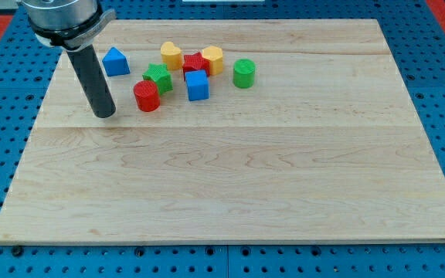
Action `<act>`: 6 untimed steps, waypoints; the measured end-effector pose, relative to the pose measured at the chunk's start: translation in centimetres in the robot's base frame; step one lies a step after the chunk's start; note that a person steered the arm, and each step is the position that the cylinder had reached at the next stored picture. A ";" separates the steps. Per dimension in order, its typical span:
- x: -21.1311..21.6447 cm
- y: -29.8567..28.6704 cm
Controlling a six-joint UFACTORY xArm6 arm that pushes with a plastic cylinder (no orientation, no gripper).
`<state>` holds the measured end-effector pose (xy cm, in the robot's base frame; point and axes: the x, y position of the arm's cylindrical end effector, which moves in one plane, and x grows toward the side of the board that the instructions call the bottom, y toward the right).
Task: Point your arm at the green circle
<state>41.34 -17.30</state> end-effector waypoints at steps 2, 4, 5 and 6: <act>-1.8 8.4; 0.3 14.8; -0.3 28.0; -6.3 30.5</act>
